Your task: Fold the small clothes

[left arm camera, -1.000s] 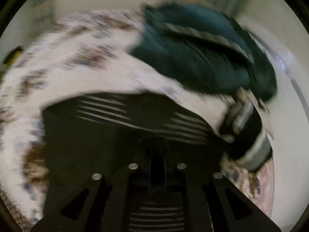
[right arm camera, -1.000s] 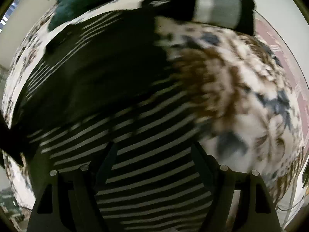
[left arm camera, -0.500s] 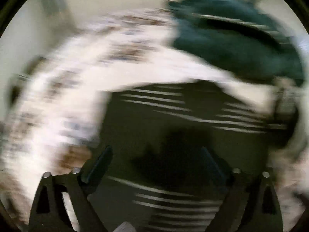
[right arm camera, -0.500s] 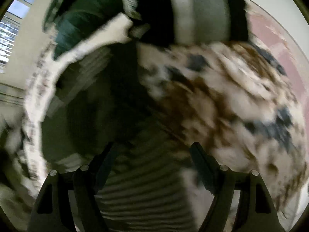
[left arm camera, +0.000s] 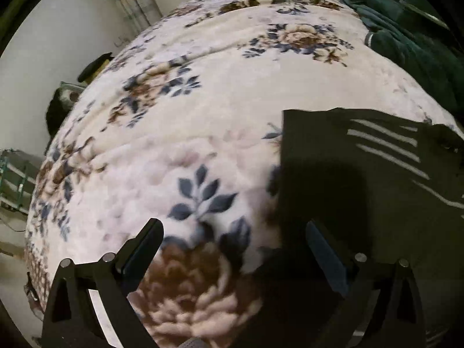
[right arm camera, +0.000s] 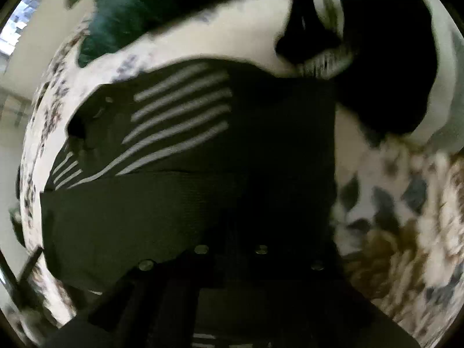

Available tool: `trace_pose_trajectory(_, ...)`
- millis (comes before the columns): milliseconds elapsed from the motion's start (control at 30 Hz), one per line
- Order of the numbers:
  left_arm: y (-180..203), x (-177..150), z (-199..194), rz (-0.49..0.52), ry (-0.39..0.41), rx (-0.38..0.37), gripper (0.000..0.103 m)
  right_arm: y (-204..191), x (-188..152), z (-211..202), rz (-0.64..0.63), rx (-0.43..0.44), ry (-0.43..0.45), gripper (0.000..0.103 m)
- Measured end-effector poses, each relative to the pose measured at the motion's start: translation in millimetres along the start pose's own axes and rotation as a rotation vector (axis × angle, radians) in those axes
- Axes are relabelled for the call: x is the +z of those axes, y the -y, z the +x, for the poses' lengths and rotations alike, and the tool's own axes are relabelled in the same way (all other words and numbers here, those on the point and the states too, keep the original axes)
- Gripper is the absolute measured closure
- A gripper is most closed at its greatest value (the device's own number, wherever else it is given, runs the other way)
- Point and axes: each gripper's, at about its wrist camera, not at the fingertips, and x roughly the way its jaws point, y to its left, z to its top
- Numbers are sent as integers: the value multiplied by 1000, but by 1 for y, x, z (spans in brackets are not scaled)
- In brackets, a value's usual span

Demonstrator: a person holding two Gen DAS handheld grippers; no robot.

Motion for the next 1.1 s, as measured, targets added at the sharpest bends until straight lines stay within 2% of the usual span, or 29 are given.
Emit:
trace_pose_trajectory(67,5,8,3,17,11,-8,3,1,-4,-16,-7,-7,40,101)
trace_pose_trajectory(133,10,19,7,49,27,-8,3,14,-5,-36,46,34,55,101)
trace_pose_trajectory(233,22,30,29,111,2,1,3,28,-1,-48,65,1,85,101)
trace_pose_trajectory(333,30,28,57,157,-53,-5,3,41,5,-33,80,-72,40,101)
trace_pose_trajectory(367,28,25,63,160,-70,-17,3,42,8,-21,77,-72,-4,100)
trace_pose_trajectory(433,21,20,59,150,-69,-43,3,46,10,-5,81,-32,-70,90)
trace_pose_trajectory(467,18,17,54,144,-65,-49,3,50,10,-4,94,2,-88,76)
trace_pose_trajectory(500,12,10,38,130,-47,-74,3,53,6,-8,114,67,-97,68)
trace_pose_trajectory(533,9,5,27,126,-33,-92,3,55,2,-14,125,116,-96,53)
trace_pose_trajectory(567,5,-2,11,126,-15,-110,3,57,-6,-25,131,160,-98,47)
trace_pose_trajectory(700,9,-45,-58,156,31,-158,3,72,-42,-64,152,197,-153,46)
trace_pose_trajectory(767,23,-72,-90,172,19,-205,3,80,-54,-87,125,188,-171,35)
trace_pose_trajectory(800,29,-81,-99,182,13,-221,3,83,-57,-97,108,182,-170,35)
trace_pose_trajectory(933,94,-157,-156,229,-37,-326,3,107,-60,-135,52,188,-193,35)
trace_pose_trajectory(1000,131,-197,-174,243,-73,-350,3,121,-51,-150,17,220,-213,35)
trace_pose_trajectory(1100,192,-263,-190,267,-181,-349,3,136,-24,-156,-49,245,-229,35)
